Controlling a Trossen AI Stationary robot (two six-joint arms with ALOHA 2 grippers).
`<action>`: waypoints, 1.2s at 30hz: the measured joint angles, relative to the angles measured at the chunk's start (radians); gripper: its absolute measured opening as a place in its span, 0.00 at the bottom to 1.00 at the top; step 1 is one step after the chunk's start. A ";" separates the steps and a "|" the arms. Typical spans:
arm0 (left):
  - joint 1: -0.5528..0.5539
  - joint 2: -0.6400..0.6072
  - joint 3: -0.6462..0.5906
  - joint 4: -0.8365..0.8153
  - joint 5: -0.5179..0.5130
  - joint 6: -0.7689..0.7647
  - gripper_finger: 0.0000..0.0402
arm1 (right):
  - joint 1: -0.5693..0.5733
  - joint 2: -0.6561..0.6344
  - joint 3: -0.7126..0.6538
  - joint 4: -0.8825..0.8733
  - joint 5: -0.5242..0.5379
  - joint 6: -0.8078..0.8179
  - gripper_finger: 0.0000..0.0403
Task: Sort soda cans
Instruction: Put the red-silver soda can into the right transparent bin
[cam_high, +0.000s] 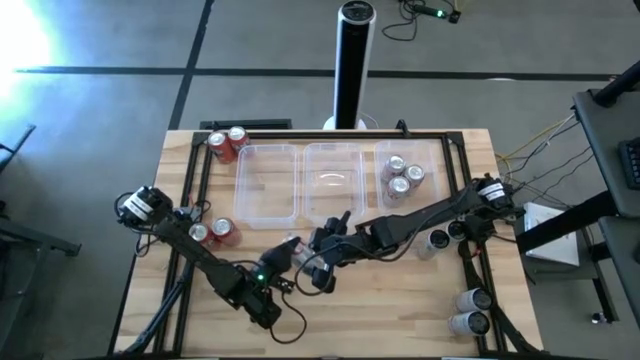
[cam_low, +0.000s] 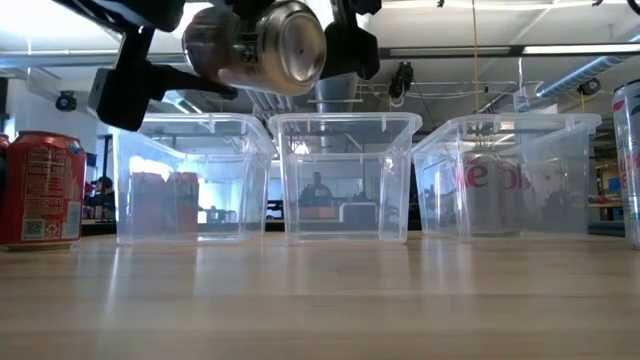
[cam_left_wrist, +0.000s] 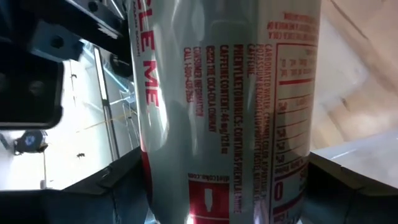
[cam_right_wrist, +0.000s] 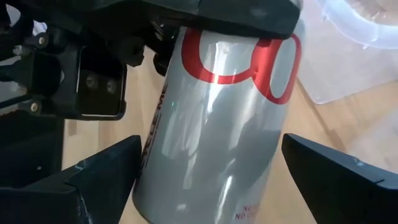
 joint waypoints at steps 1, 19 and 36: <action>0.001 0.000 0.006 0.002 -0.001 0.018 0.72 | -0.002 0.000 0.000 0.000 -0.010 0.006 0.95; -0.003 0.004 0.116 -0.014 0.019 -0.006 0.83 | -0.007 -0.001 -0.002 -0.039 -0.079 -0.019 0.77; -0.165 -0.174 -0.050 -0.567 0.185 -1.651 0.85 | 0.100 -0.002 0.014 -0.010 0.286 -0.267 0.77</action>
